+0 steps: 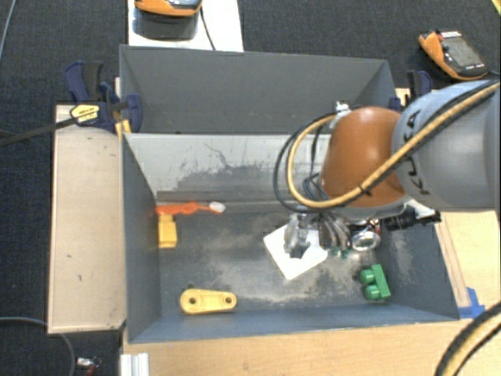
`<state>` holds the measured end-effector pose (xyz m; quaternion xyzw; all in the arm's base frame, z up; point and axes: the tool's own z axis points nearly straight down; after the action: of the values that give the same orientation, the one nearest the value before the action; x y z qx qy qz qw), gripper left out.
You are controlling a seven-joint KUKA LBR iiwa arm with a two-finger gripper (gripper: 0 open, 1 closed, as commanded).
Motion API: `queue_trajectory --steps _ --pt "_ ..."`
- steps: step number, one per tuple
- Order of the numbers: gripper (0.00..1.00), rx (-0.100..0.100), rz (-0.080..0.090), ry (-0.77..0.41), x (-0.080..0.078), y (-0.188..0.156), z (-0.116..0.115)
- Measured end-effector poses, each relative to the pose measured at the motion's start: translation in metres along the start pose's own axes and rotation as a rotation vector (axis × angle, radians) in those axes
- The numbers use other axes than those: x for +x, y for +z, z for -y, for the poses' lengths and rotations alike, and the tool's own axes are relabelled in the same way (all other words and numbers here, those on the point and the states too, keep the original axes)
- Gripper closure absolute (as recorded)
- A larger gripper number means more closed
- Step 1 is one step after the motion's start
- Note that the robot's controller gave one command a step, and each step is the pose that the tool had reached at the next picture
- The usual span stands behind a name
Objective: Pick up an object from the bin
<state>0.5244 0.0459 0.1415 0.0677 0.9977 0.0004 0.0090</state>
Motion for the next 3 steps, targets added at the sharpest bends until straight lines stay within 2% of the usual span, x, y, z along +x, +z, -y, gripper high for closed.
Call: queue_trajectory --steps 1,2,3 --pt "1.00 0.000 0.002 -0.113 -0.027 -0.047 0.008" --pt "1.00 -0.001 0.007 -0.046 -0.033 0.004 0.006" --pt "1.00 0.001 0.008 -0.235 -0.036 0.035 0.007"
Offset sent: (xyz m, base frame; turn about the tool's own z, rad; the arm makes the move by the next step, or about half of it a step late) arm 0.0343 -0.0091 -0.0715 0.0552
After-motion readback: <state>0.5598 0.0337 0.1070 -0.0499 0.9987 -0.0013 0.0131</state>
